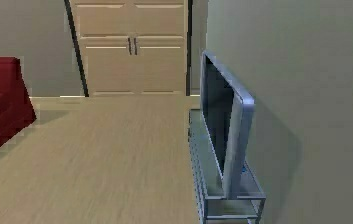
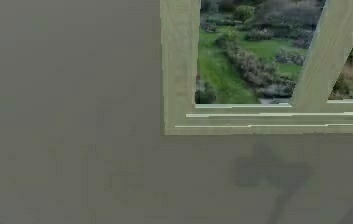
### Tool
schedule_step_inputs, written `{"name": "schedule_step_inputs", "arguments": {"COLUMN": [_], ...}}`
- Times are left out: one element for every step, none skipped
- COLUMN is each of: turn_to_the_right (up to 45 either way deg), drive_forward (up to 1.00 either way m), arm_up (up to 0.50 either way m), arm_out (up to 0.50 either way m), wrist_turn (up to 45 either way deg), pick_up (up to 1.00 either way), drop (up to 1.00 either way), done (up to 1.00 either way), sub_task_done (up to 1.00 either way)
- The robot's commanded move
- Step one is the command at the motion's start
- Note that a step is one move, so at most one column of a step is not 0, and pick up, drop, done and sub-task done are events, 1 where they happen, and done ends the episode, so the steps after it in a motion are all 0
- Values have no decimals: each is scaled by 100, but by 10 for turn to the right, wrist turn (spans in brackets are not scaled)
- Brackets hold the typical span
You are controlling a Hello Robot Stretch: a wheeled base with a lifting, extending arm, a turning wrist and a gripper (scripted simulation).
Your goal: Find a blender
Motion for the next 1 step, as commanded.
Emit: {"name": "schedule_step_inputs", "arguments": {"turn_to_the_right": [-270], "drive_forward": [0], "arm_up": [0], "arm_out": [0], "wrist_turn": [0], "pick_up": [0], "drop": [0], "done": [0], "sub_task_done": [0]}}
